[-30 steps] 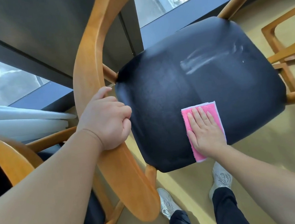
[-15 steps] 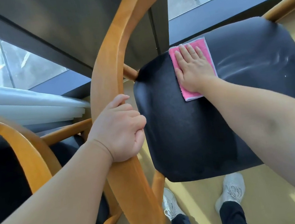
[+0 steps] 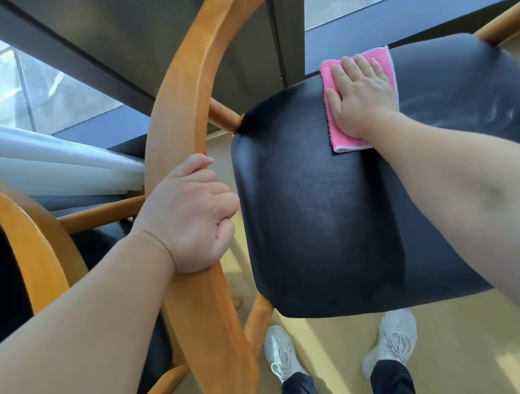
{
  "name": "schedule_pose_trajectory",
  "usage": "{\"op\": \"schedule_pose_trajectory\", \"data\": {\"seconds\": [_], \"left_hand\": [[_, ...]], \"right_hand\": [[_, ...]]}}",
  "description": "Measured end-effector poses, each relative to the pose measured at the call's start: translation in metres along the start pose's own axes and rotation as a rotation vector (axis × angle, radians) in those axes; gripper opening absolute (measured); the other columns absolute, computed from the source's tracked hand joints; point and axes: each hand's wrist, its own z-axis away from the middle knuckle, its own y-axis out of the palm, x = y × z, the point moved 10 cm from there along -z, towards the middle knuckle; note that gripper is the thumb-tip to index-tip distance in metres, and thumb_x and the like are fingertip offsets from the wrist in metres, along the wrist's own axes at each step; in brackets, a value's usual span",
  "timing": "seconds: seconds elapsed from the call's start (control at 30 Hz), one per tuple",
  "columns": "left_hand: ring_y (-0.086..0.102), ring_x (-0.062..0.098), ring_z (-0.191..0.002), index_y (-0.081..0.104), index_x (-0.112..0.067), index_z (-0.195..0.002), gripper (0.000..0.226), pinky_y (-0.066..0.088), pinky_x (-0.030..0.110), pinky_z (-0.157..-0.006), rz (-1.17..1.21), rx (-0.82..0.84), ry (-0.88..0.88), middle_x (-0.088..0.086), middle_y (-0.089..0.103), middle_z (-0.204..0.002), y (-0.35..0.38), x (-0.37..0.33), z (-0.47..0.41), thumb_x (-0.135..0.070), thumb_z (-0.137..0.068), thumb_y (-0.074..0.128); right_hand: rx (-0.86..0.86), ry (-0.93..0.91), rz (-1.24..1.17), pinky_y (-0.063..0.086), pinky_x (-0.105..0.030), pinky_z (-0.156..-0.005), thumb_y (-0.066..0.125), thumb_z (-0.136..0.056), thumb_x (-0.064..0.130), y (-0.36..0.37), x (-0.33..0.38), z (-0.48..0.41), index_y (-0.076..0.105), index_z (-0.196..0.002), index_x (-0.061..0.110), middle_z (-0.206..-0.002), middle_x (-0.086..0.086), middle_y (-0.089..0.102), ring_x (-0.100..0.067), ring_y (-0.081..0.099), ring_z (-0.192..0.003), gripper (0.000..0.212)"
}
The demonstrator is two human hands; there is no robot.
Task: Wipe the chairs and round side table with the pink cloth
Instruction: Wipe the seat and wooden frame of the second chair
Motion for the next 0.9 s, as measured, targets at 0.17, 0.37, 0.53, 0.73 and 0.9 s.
{"op": "schedule_pose_trajectory", "data": {"seconds": [0.17, 0.37, 0.53, 0.73, 0.9], "left_hand": [[0.052, 0.017, -0.065, 0.052, -0.023, -0.060, 0.032, 0.028, 0.039, -0.106, 0.013, -0.006, -0.005, -0.006, 0.054, -0.060, 0.001, 0.001, 0.001, -0.027, -0.083, 0.031], [0.051, 0.016, -0.065, 0.053, -0.023, -0.059, 0.031, 0.026, 0.036, -0.105, -0.035, -0.009, -0.004, -0.006, 0.055, -0.061, -0.001, 0.000, 0.000, -0.027, -0.083, 0.033], [0.052, 0.016, -0.067, 0.053, -0.025, -0.061, 0.033, 0.027, 0.037, -0.106, -0.024, -0.003, 0.006, -0.007, 0.056, -0.063, 0.000, 0.000, 0.001, -0.028, -0.084, 0.029], [0.053, 0.014, -0.069, 0.052, -0.026, -0.061, 0.033, 0.027, 0.036, -0.104, -0.064, 0.017, 0.012, -0.008, 0.056, -0.064, -0.002, -0.003, 0.001, -0.028, -0.084, 0.029], [0.050, 0.014, -0.068, 0.052, -0.025, -0.059, 0.034, 0.028, 0.036, -0.101, -0.054, -0.019, 0.009, -0.007, 0.055, -0.063, -0.005, -0.004, 0.000, -0.028, -0.083, 0.028]], "right_hand": [[0.015, -0.022, 0.036, -0.002, -0.039, -0.122, 0.009, -0.100, 0.045, 0.002, -0.008, 0.014, 0.009, -0.156, 0.014, -0.163, -0.008, 0.006, -0.024, 0.002, -0.150, 0.064], [0.061, -0.009, 0.065, -0.009, -0.036, -0.120, 0.004, -0.099, 0.047, 0.021, -0.017, 0.081, -0.003, -0.155, 0.013, -0.163, -0.006, -0.007, -0.021, -0.009, -0.150, 0.066], [0.088, 0.035, 0.035, -0.011, -0.036, -0.120, 0.002, -0.097, 0.046, 0.048, -0.022, 0.150, -0.009, -0.152, 0.014, -0.159, -0.001, -0.016, -0.019, -0.013, -0.149, 0.065], [0.118, 0.097, 0.044, -0.011, -0.034, -0.119, 0.010, -0.100, 0.043, 0.086, -0.019, 0.266, 0.010, -0.152, 0.008, -0.160, -0.006, 0.002, -0.020, 0.001, -0.148, 0.062], [0.130, 0.141, 0.068, -0.011, -0.033, -0.120, 0.022, -0.100, 0.038, 0.094, -0.021, 0.293, 0.017, -0.151, 0.009, -0.158, -0.007, 0.012, -0.022, 0.011, -0.146, 0.058]]}}
